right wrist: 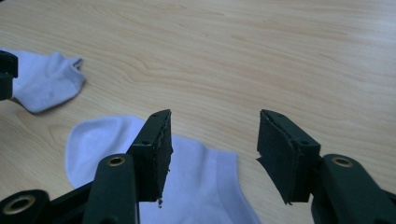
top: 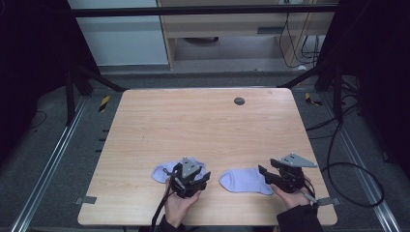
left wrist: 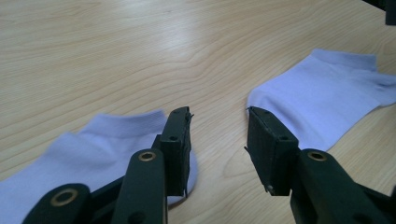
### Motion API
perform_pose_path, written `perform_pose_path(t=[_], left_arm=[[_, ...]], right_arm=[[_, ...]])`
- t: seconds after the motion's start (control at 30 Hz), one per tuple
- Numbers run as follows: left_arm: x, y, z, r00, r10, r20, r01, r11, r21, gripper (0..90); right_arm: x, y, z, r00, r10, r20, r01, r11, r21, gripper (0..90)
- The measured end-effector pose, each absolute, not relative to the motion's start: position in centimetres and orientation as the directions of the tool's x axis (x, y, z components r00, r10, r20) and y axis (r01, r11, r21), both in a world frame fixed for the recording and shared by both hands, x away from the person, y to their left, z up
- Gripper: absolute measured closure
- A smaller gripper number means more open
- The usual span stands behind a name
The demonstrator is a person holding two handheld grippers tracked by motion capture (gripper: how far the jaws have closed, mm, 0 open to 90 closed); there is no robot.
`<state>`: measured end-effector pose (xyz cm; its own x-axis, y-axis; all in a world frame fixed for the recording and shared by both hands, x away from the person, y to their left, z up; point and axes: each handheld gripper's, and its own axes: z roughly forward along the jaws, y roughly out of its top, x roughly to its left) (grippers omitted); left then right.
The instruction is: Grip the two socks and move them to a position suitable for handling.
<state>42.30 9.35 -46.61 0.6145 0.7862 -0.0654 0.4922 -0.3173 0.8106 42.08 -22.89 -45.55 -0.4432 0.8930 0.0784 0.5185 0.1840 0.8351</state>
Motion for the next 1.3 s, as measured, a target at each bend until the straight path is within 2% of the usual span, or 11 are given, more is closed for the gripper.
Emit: perform_pose_path(t=[0.6,0.8,0.83,0.9,0.97,1.0,1.03,1.3], left_arm=[[43.0,4.9,-48.9,0.669,0.741,-0.052,0.494,-0.392,0.776,65.5],[43.3,4.1,-49.8,0.673,0.737,-0.056,0.514,-0.413,0.752,75.1],[43.3,4.0,-49.9,0.678,0.733,-0.055,0.514,-0.419,0.748,76.5],[43.3,3.8,-50.1,0.678,0.733,-0.055,0.519,-0.424,0.742,78.2],[43.4,3.7,-50.2,0.678,0.733,-0.049,0.514,-0.426,0.744,87.1],[43.4,3.7,-50.2,0.678,0.733,-0.049,0.514,-0.426,0.744,88.4],[43.4,3.7,-50.1,0.682,0.730,-0.053,0.513,-0.426,0.745,88.6],[42.8,5.2,-48.6,0.698,0.712,-0.073,0.500,-0.413,0.761,89.1]], right_arm=[[42.4,-25.0,-49.0,-0.424,0.903,0.068,0.606,0.227,0.762,58.1],[42.7,-24.7,-49.7,-0.451,0.891,0.055,0.631,0.274,0.726,66.1],[42.7,-24.6,-49.8,-0.455,0.889,0.058,0.644,0.283,0.711,70.0],[42.8,-24.6,-49.9,-0.456,0.888,0.061,0.648,0.284,0.707,72.1],[42.7,-24.6,-49.8,-0.459,0.885,0.071,0.654,0.283,0.702,82.8],[42.7,-24.6,-49.8,-0.459,0.885,0.071,0.654,0.283,0.702,82.8],[42.7,-24.5,-49.6,-0.459,0.886,0.066,0.654,0.287,0.700,86.4],[41.4,-23.8,-47.3,-0.516,0.851,0.100,0.596,0.273,0.755,87.2]])
